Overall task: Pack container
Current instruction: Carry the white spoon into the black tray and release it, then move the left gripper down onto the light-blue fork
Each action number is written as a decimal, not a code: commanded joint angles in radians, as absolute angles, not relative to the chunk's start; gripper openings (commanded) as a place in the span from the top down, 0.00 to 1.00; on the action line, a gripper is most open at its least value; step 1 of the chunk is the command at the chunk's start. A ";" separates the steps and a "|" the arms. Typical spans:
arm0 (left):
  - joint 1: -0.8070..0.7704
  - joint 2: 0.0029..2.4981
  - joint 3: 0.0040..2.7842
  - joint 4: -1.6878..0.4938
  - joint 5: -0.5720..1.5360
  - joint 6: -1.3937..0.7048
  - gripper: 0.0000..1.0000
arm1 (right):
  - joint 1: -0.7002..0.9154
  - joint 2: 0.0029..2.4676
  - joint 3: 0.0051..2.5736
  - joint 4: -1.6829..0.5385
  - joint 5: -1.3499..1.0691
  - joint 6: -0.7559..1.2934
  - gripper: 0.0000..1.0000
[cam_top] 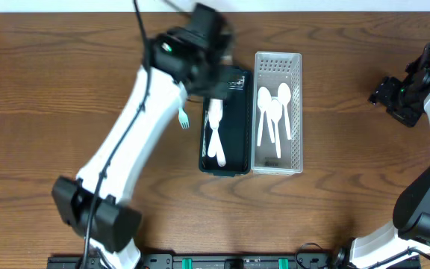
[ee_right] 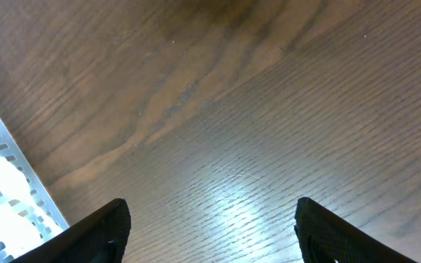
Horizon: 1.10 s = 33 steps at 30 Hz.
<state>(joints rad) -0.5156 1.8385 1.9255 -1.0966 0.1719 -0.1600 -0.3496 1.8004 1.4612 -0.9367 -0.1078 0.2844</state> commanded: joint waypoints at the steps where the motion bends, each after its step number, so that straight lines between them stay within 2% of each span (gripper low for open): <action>1: -0.560 1.902 1.876 -1.058 0.114 -0.318 0.85 | -0.354 1.811 1.455 -0.936 -0.108 0.291 0.25; 6: -0.579 2.017 1.855 -1.035 0.093 -0.402 0.86 | -0.354 1.811 1.455 -0.937 -0.108 0.291 0.25; 8: -0.578 2.041 1.855 -1.037 0.093 -0.406 0.83 | -0.354 1.811 1.455 -0.937 -0.108 0.291 0.24; 9: -0.578 2.043 1.855 -1.037 0.093 -0.405 0.68 | -0.354 1.811 1.455 -0.937 -0.109 0.291 0.24; 13: -0.564 2.013 1.889 -1.058 0.093 -0.398 0.29 | -0.354 1.811 1.455 -0.938 -0.109 0.291 0.24; 15: -0.545 1.974 1.900 -1.064 0.091 -0.369 0.24 | -0.354 1.811 1.455 -0.939 -0.109 0.291 0.24; 20: -0.459 1.924 1.900 -1.079 -0.028 -0.365 0.24 | -0.354 1.811 1.455 -0.944 -0.109 0.291 0.24; 22: -0.418 1.937 1.895 -1.076 -0.039 -0.385 0.28 | -0.354 1.811 1.455 -0.945 -0.109 0.291 0.24; 24: -0.375 1.959 1.883 -1.063 -0.039 -0.419 0.34 | -0.354 1.811 1.455 -0.945 -0.109 0.291 0.24; 27: -0.321 2.015 1.874 -1.048 -0.039 -0.456 0.37 | -0.354 1.811 1.455 -0.944 -0.109 0.291 0.24; 33: -0.279 2.154 1.874 -1.037 -0.047 -0.443 0.38 | -0.354 1.811 1.455 -0.944 -0.109 0.291 0.23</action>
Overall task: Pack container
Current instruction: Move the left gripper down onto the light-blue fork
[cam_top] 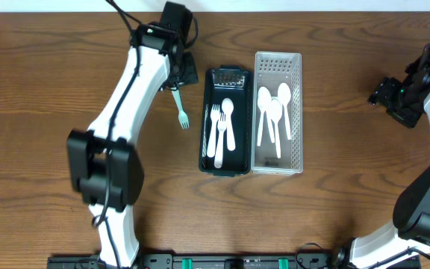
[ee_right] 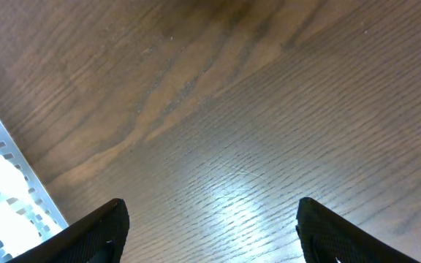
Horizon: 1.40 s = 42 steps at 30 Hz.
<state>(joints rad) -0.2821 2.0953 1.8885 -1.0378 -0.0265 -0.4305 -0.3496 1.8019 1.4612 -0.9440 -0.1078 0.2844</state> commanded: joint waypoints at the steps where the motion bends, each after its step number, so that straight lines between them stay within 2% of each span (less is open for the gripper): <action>1: -0.276 2.172 1.874 -1.036 -0.046 -0.443 0.38 | -0.354 1.811 1.455 -0.944 -0.109 0.291 0.23; 13: -0.246 2.341 1.872 -1.040 -0.034 -0.491 0.38 | -0.354 1.811 1.455 -0.962 -0.108 0.290 0.23; 19: -0.246 2.350 1.869 -1.032 -0.031 -0.484 0.46 | -0.354 1.811 1.455 -0.962 -0.109 0.291 0.23; 26: -0.246 2.351 1.869 -1.030 -0.008 -0.469 0.63 | -0.354 1.811 1.455 -0.962 -0.109 0.291 0.24; 29: -0.246 2.351 1.869 -1.036 -0.008 -0.469 0.76 | -0.354 1.811 1.455 -0.962 -0.109 0.291 0.24; 31: -0.246 2.351 1.869 -1.039 -0.008 -0.469 0.91 | -0.354 1.811 1.455 -0.965 -0.109 0.291 0.24; 32: -0.246 2.351 1.869 -1.043 -0.008 -0.469 0.94 | -0.354 1.811 1.455 -0.966 -0.109 0.291 0.25; 42: -0.239 2.269 1.940 -1.160 -0.008 -0.339 0.94 | -0.354 1.811 1.455 -0.980 -0.109 0.291 0.25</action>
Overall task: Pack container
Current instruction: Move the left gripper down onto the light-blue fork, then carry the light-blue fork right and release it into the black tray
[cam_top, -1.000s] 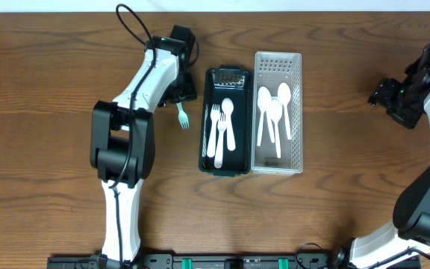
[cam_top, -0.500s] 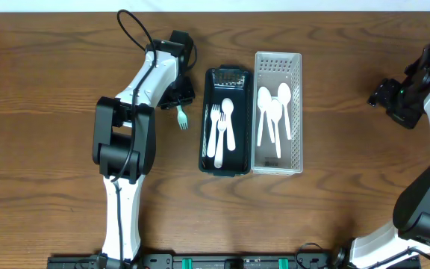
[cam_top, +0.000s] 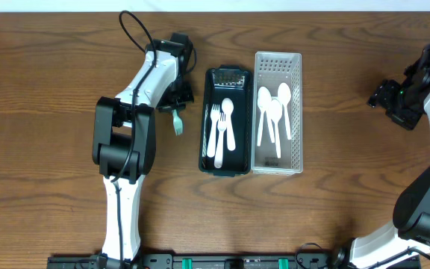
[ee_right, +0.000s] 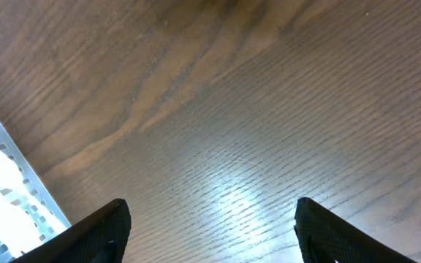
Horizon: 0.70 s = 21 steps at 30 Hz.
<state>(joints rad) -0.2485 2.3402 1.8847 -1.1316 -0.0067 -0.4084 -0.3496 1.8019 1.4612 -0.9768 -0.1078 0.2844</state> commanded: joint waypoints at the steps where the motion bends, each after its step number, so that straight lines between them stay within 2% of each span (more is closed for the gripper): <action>1: -0.239 2.243 1.954 -1.176 -0.008 -0.332 0.94 | -0.354 1.811 1.455 -0.980 -0.109 0.291 0.25; 6: -0.293 2.052 1.983 -1.221 0.015 -0.270 0.94 | -0.354 1.811 1.455 -0.979 -0.109 0.291 0.25; 11: -0.415 1.923 1.983 -1.224 0.015 -0.270 0.94 | -0.354 1.811 1.455 -0.975 -0.109 0.291 0.25; 17: -0.557 1.961 1.939 -1.213 0.012 -0.290 0.94 | -0.354 1.811 1.455 -0.974 -0.109 0.291 0.26; 21: -0.595 2.027 1.880 -1.184 0.010 -0.305 0.94 | -0.354 1.811 1.455 -0.978 -0.109 0.291 0.25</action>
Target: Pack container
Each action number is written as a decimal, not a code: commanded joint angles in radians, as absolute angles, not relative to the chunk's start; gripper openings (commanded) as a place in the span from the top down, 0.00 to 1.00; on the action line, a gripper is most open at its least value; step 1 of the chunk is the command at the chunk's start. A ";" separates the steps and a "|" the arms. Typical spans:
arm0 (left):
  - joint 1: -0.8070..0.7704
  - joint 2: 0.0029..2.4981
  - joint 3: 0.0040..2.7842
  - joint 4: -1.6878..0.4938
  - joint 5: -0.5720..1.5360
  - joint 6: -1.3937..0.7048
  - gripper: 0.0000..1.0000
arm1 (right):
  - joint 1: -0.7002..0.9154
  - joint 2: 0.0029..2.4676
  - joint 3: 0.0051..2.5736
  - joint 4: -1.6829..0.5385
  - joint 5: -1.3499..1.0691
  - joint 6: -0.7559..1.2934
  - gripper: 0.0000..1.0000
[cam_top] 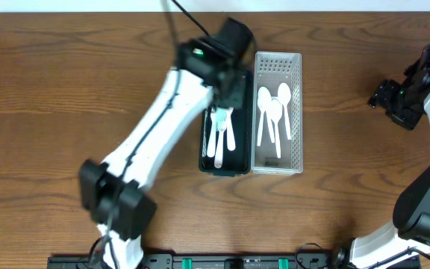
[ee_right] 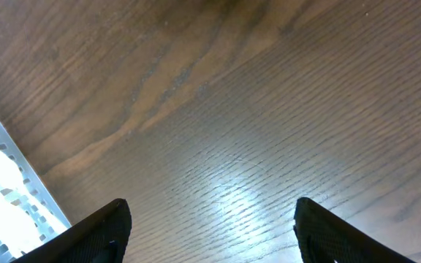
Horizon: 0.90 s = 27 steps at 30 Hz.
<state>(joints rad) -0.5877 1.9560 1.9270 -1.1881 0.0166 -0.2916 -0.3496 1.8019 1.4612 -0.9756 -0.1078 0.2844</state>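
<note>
A black container point(cam_top: 223, 166) holds white cutlery point(cam_top: 219, 138). Right beside it a white perforated basket point(cam_top: 278, 64) holds three white spoons point(cam_top: 275, 112). My left gripper point(cam_top: 227, 88) hangs over the far end of the black container, blurred, and its jaws cannot be made out. My left arm covers the table left of the container, so no loose fork shows there. My right gripper point(ee_right: 210, 212) stands open over bare wood at the far right, with nothing between its fingers point(ee_right: 101, 230).
The basket's corner shows at the left edge of the right wrist view. My left arm point(cam_top: 155, 134) slants across the table from the front left. My right arm point(cam_top: 424, 202) stands along the right edge.
My left gripper was at the white fork lying on the table left of the black container. It is now over the far end of that container. The right gripper has not moved.
My left gripper was first over the black container, with a white fork lying on the table to its left. Then it was beside the fork's far end, then on the fork. Now it is back over the container, and my arm hides the fork's spot.
</note>
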 commanded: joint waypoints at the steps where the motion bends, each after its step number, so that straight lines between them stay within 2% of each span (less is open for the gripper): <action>1: -0.598 2.047 1.874 -1.181 0.010 -0.304 0.94 | -0.354 1.811 1.455 -0.978 -0.109 0.291 0.25; 3: -0.596 2.078 1.874 -1.180 0.010 -0.304 0.87 | -0.354 1.811 1.455 -0.978 -0.109 0.291 0.25; 4: -0.591 2.089 1.874 -1.177 0.010 -0.304 0.73 | -0.354 1.811 1.455 -0.978 -0.109 0.291 0.25; 10: -0.546 2.054 1.886 -1.177 0.011 -0.304 0.46 | -0.347 1.811 1.455 -0.977 -0.142 0.291 0.26; 13: -0.520 2.001 1.901 -1.177 0.011 -0.304 0.43 | -0.334 1.811 1.455 -0.968 -0.197 0.291 0.35; 16: -0.500 1.930 1.903 -1.177 0.011 -0.304 0.42 | -0.300 1.818 1.454 -0.941 -0.273 0.290 0.64; 18: -0.489 1.882 1.903 -1.182 0.011 -0.304 0.42 | -0.266 1.828 1.454 -0.914 -0.305 0.290 0.73; 24: -0.433 1.737 1.902 -1.245 0.000 -0.304 0.41 | -0.115 1.885 1.452 -0.846 -0.326 0.291 0.76; 27: -0.384 1.691 1.902 -1.319 -0.066 -0.304 0.37 | -0.044 1.927 1.452 -0.820 -0.326 0.292 0.85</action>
<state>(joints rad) -0.4332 1.7275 1.8847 -1.2766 0.0071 -0.3000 -0.1093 1.8828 1.4597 -0.8326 -0.2966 0.2871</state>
